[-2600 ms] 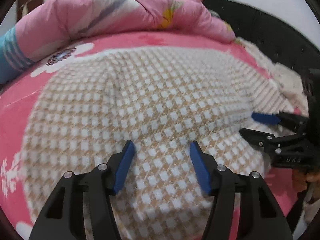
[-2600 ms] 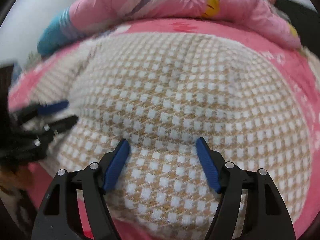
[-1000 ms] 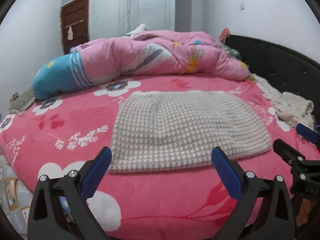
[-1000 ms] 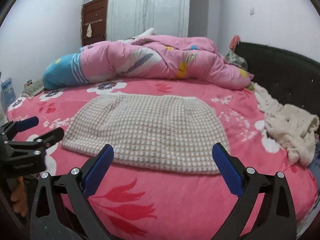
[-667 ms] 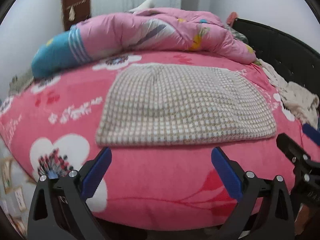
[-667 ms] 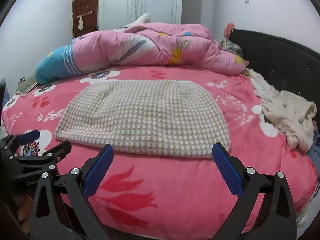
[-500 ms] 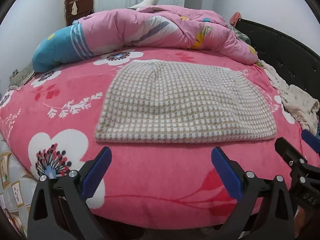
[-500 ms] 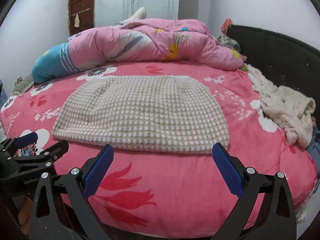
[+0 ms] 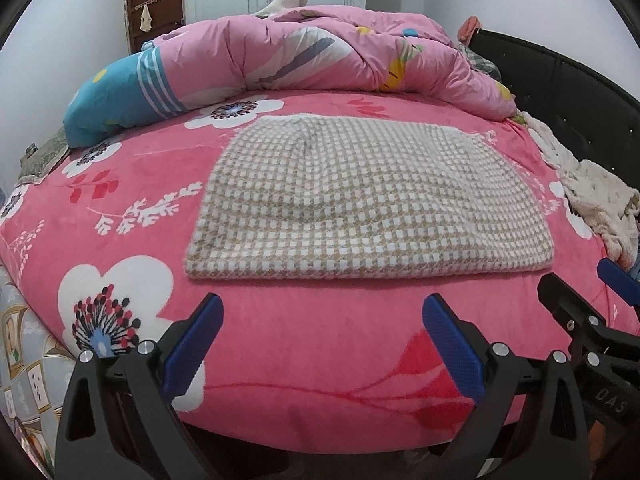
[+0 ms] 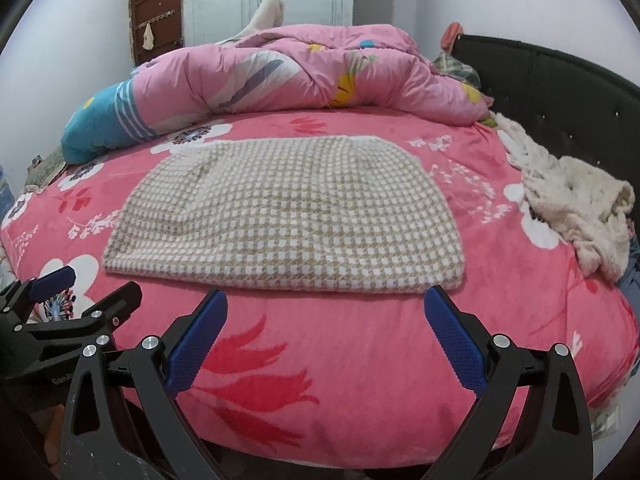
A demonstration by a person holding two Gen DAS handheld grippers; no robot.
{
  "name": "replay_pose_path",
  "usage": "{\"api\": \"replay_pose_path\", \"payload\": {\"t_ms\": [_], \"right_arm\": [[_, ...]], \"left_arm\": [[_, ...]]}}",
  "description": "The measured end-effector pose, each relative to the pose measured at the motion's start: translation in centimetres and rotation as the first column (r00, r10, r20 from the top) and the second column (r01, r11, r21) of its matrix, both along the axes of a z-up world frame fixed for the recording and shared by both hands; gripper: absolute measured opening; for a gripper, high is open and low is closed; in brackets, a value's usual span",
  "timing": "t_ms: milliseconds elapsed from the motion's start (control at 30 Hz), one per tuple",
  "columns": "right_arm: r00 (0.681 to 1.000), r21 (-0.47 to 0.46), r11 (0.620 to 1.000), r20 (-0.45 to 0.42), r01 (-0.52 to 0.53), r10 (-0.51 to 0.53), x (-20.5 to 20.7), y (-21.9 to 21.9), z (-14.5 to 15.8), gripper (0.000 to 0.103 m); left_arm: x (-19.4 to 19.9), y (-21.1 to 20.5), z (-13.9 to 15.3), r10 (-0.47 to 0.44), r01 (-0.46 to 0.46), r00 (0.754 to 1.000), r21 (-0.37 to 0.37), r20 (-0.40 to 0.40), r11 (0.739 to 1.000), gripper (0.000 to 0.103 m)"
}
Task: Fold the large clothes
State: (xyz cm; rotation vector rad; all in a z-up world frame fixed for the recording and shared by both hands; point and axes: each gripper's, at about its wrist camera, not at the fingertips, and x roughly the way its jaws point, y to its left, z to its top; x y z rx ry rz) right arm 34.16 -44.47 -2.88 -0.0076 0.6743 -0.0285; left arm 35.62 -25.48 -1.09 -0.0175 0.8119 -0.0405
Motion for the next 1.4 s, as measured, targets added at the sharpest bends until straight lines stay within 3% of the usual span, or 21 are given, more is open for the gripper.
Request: {"api": "replay_pose_path", "payload": {"t_ms": [1400], "right_arm": [[1.0, -0.015, 1.0, -0.019, 0.0, -0.001, -0.6, -0.9, 0.0, 0.095]], "left_arm": [[-0.3, -0.4, 0.1, 0.005, -0.005, 1.0, -0.005, -0.012, 1.0, 0.098]]}}
